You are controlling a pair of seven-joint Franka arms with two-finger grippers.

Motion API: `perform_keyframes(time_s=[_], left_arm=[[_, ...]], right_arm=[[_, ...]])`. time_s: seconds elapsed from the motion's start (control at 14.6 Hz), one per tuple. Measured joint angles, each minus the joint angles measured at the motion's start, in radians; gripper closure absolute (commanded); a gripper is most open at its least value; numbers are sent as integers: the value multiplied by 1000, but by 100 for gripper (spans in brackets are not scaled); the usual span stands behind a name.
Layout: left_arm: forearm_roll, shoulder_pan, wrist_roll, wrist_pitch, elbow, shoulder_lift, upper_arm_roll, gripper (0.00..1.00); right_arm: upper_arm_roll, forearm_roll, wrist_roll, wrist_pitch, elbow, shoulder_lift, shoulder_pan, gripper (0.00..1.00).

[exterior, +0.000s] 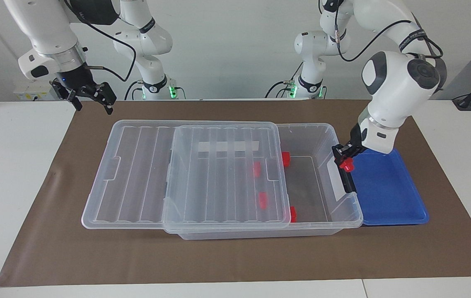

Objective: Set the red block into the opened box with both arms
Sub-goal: 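Carry the red block with the left gripper over the box opening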

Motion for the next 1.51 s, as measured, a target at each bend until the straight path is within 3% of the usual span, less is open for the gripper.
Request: perform_keyframes(time_s=[0.27, 0.68, 1.23, 1.37, 1.44, 1.51], left_arm=[[29, -29, -8, 149, -119, -5, 0, 100], [141, -157, -124, 399, -332, 21, -2, 100], [203, -156, -128, 551, -352, 128, 12, 99], [204, -156, -128, 571, -361, 135, 12, 61], [204, -156, -128, 573, -362, 135, 12, 12], [204, -156, -128, 573, -362, 135, 13, 0]], right_arm=[[0, 0, 0, 0, 0, 0, 0, 0], [0, 0, 0, 0, 0, 0, 0, 0], [0, 0, 0, 0, 0, 0, 0, 0], [0, 0, 0, 0, 0, 0, 0, 0], [0, 0, 0, 0, 0, 0, 0, 0], [0, 0, 0, 0, 0, 0, 0, 0]])
